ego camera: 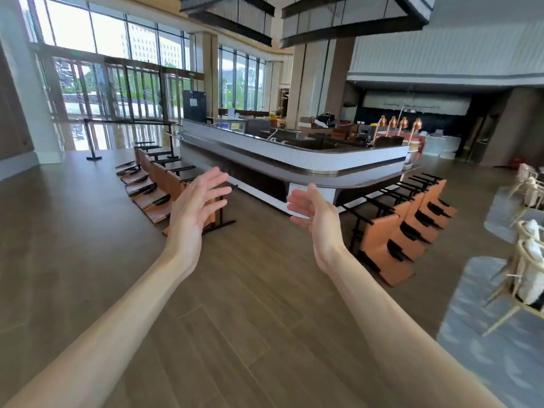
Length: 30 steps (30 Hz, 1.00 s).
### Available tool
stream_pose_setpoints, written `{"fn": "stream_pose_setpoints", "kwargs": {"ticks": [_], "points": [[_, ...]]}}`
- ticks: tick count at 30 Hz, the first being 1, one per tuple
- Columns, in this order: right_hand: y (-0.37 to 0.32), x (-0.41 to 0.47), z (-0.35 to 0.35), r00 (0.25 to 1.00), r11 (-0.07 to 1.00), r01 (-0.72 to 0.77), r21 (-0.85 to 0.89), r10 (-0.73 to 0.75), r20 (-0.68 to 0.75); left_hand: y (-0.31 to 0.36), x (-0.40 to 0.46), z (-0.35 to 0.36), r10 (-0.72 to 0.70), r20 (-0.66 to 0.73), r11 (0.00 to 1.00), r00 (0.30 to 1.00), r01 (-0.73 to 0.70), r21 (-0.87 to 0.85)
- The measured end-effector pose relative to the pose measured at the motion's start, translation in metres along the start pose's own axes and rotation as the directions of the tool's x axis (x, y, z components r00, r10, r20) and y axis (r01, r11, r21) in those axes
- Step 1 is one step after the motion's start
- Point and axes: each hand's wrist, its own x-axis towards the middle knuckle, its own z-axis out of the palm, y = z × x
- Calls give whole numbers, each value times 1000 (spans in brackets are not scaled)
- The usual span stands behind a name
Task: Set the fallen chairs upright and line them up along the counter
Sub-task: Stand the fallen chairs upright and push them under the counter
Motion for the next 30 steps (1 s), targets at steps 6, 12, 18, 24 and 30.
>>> {"fn": "stream_pose_setpoints", "kwargs": {"ticks": [6, 12, 18, 24, 30], "points": [[28, 35, 35, 999, 999, -43, -1, 43, 31, -33, 24, -28, -50, -64, 999, 997, 51, 11], [60, 101, 82, 999, 999, -33, -26, 32, -16, -89, 93, -69, -39, -23, 999, 999, 38, -19], [88, 178, 130, 992, 997, -69, -39, 64, -110, -143, 178, -106, -77, 24, 996, 997, 78, -36], [123, 242, 168, 987, 993, -105, -50, 98, -125, -200, 232, -135, -121, 11, 991, 993, 121, -48], [164, 332, 214, 993, 993, -112, -24, 111, -41, -254, 296, -165, -127, -51, 992, 991, 127, -2]]}}
